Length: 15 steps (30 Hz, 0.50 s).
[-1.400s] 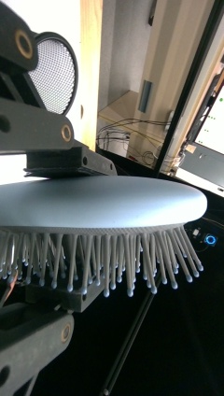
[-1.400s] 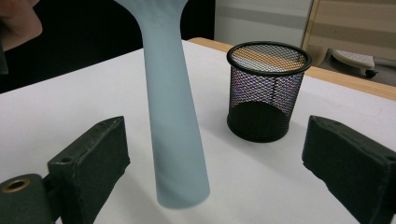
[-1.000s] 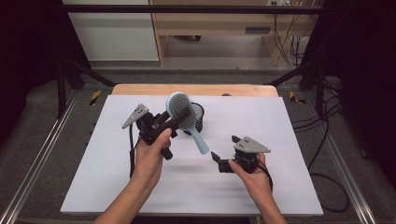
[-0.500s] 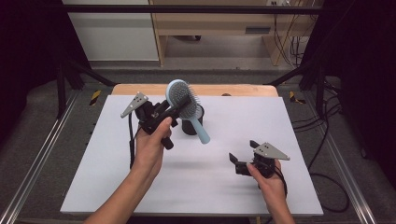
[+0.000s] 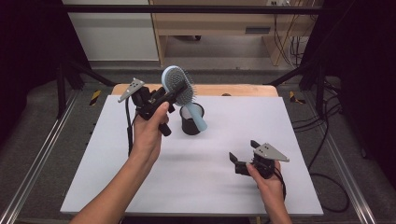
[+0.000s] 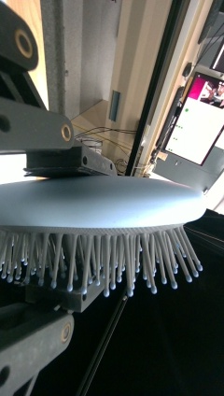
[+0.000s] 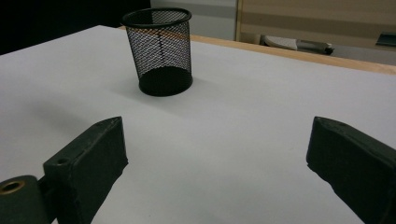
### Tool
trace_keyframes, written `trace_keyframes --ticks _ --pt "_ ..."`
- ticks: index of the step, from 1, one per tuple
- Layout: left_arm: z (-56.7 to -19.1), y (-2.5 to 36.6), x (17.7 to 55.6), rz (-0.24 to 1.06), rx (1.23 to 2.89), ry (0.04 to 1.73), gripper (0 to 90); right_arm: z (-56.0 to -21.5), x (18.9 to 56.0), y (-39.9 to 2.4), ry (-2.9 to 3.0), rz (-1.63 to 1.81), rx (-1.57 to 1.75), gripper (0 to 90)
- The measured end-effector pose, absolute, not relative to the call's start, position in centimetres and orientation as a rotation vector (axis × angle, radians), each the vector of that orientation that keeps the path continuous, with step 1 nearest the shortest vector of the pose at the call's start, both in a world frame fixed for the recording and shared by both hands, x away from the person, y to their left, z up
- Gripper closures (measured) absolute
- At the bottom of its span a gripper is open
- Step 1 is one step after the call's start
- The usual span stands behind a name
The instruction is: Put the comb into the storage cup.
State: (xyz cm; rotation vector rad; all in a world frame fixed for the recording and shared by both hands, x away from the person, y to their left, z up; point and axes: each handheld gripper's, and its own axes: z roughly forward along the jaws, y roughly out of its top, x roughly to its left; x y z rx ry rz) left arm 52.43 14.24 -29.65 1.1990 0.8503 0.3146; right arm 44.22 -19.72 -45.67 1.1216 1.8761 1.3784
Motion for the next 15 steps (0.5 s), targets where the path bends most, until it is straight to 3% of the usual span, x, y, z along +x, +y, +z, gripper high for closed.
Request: trace_keyframes --ticks 15 --pt "-29.4 14.8 54.9 0.31 1.116 0.896 51.4 -45.6 44.3 -19.9 1.866 1.395 1.127 4.9"
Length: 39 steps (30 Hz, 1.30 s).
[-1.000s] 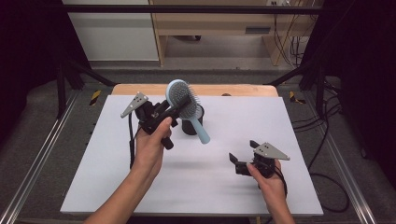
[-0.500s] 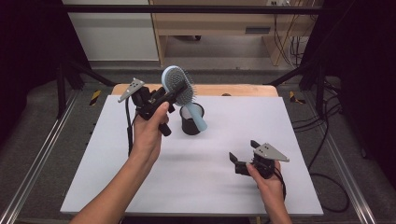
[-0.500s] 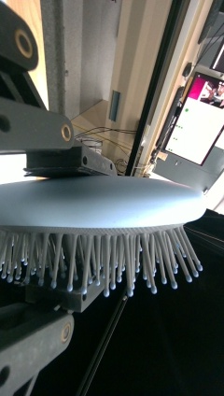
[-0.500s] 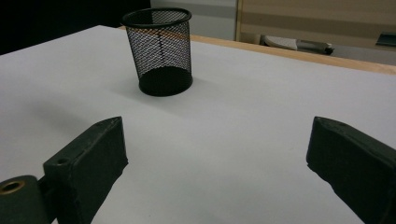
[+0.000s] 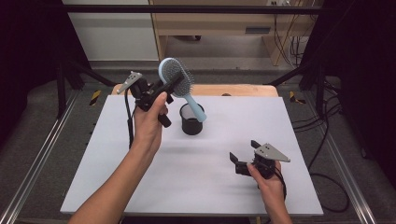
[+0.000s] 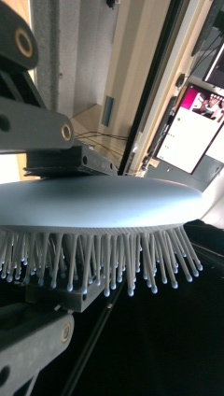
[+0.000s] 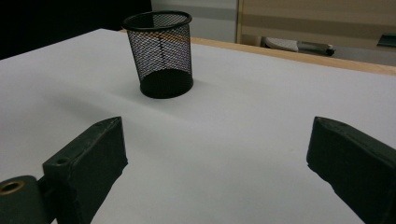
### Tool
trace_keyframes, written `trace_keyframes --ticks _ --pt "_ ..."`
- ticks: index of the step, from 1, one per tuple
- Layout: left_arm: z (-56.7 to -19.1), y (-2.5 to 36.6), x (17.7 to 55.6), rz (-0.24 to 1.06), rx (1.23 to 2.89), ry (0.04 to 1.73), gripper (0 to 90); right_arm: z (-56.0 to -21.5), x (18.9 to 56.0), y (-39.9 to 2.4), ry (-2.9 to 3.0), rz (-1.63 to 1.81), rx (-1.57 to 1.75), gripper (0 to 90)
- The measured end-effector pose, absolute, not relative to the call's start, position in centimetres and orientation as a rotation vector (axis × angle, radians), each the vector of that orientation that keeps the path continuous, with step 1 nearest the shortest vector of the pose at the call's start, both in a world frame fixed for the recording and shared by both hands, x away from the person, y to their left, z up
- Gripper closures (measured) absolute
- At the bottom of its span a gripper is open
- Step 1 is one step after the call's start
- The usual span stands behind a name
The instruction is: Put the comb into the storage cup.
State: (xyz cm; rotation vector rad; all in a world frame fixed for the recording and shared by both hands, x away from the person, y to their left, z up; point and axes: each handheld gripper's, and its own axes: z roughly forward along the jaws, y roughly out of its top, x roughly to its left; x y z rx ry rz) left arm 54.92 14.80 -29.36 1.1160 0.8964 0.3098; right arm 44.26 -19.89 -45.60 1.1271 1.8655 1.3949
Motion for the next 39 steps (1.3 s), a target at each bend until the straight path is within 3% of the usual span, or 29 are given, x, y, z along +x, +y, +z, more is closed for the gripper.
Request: trace_keyframes --ticks 39 --pt "-28.7 13.1 58.1 0.425 1.168 0.893 51.3 -44.3 44.0 -20.2 1.838 1.446 1.163 4.6"
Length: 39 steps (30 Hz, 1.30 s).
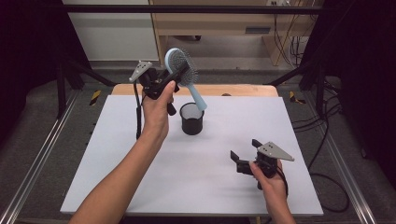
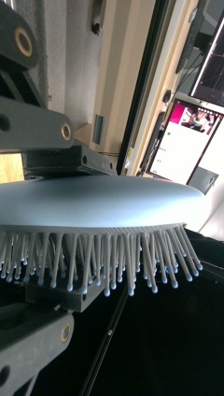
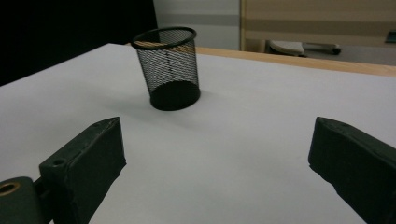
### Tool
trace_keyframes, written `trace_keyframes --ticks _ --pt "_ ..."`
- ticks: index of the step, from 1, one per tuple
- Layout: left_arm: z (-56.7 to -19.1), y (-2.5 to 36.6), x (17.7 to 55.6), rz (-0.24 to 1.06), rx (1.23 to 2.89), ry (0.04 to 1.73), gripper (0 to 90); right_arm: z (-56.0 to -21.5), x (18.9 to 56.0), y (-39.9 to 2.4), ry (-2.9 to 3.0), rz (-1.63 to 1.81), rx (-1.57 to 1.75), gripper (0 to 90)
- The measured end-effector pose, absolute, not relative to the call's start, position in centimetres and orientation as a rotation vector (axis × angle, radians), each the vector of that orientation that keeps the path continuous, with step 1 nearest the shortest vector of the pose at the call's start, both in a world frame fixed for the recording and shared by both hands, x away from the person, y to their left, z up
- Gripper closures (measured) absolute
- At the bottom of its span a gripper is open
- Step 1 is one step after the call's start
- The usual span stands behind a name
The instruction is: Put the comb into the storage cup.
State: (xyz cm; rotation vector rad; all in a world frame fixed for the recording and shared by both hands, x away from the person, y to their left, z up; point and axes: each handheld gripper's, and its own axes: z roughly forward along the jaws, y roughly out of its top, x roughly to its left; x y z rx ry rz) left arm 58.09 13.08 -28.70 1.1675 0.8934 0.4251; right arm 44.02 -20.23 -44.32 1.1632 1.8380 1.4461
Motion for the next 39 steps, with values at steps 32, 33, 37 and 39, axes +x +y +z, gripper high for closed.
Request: trace_keyframes --ticks 32,33,37,39 --pt "-30.0 13.4 60.8 0.511 1.213 0.942 51.2 -45.4 43.9 -22.1 1.832 1.359 1.121 3.5" --pt "-30.1 13.4 60.9 0.511 1.213 0.941 51.2 -45.4 43.9 -22.1 1.832 1.359 1.121 3.5" --pt "-30.2 13.4 61.0 0.511 1.215 0.946 51.3 -45.5 43.9 -22.2 1.838 1.359 1.125 3.5" --pt "-30.2 13.5 61.1 0.509 1.212 0.949 51.3 -45.5 44.0 -22.2 1.837 1.357 1.129 3.5"
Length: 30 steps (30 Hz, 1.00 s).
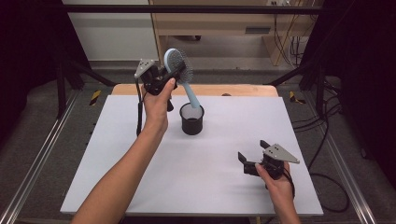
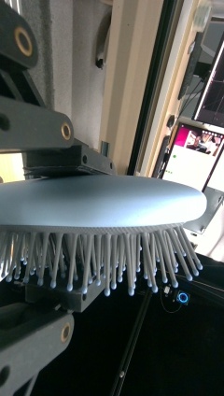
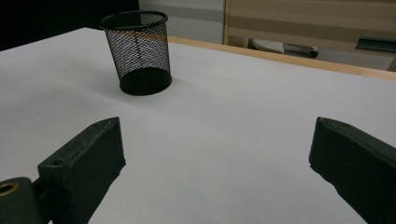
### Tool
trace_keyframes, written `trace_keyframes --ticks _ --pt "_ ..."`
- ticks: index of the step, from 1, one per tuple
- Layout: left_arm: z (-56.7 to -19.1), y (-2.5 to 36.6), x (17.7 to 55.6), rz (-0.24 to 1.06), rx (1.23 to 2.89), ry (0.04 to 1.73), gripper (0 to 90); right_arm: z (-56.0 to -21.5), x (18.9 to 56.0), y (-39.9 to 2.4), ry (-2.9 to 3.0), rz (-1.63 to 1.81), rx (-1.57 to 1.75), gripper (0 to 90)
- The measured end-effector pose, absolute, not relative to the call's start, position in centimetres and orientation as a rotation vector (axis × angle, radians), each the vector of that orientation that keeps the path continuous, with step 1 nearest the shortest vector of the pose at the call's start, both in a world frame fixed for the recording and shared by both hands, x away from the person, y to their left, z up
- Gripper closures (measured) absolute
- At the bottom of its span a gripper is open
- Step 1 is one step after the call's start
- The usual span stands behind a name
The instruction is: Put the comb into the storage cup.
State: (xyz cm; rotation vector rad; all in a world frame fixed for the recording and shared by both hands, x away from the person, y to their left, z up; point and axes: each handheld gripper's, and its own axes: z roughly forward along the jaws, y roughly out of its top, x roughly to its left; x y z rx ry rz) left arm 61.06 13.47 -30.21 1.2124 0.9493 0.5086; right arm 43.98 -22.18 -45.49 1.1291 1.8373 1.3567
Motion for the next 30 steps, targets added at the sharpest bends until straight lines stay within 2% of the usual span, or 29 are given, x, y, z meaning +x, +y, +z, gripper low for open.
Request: trace_keyframes --ticks 30 --pt "-30.7 13.97 61.34 0.536 1.221 0.958 51.2 -45.58 44.15 -22.11 1.84 1.341 1.129 3.5"
